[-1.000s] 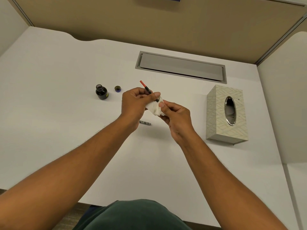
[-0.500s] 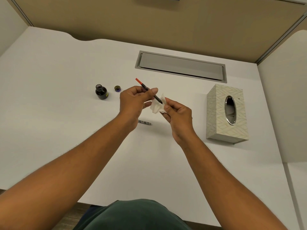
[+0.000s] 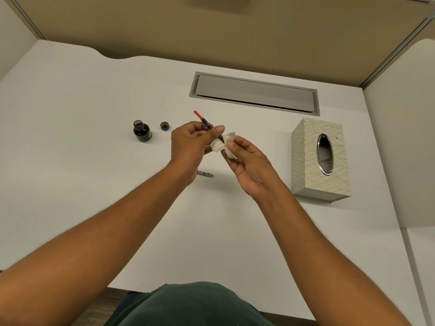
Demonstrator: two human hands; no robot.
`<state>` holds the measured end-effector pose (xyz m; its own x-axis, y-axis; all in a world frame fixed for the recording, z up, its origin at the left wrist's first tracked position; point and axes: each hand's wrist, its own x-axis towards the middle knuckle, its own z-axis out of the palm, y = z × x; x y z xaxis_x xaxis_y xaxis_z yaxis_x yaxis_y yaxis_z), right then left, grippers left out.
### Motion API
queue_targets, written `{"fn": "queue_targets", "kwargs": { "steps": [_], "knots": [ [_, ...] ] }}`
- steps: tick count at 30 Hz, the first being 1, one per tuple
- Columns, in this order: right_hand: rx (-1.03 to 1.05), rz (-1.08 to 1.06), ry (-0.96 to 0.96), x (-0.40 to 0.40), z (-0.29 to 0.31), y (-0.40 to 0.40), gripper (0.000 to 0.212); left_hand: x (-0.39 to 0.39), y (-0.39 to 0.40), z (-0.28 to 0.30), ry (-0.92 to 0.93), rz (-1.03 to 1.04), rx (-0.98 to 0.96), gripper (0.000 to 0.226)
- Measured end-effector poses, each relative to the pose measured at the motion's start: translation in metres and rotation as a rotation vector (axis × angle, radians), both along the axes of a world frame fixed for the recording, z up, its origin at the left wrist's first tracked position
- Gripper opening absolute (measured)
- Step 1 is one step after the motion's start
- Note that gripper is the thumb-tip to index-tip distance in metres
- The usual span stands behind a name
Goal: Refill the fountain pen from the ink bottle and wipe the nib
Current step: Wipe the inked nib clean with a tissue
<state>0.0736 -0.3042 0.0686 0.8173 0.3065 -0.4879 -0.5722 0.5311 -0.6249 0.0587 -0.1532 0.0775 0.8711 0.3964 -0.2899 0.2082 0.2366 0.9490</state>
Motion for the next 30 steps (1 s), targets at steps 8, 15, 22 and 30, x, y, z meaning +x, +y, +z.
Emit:
{"fn": "queue_targets", "kwargs": {
  "steps": [8, 15, 22, 30],
  "knots": [
    [-0.138, -0.062, -0.047, -0.0020, -0.0005, 0.0028, 0.023, -0.0013, -0.0065, -0.0052, -0.026, 0.058, 0.032, 0.023],
    [0.003, -0.047, 0.120, 0.0032, 0.0030, 0.0016, 0.013, -0.0012, -0.0038, -0.0009, -0.080, -0.034, 0.060, 0.019],
    [-0.209, -0.043, -0.138, -0.0001, 0.0077, 0.0024, 0.021, 0.0014, -0.0026, 0.0030, -0.036, 0.038, -0.010, 0.024],
    [-0.071, -0.011, 0.000, 0.0048, 0.0044, 0.0000, 0.016, 0.0015, -0.0015, 0.0028, -0.048, 0.017, -0.024, 0.019]
  ]
}}
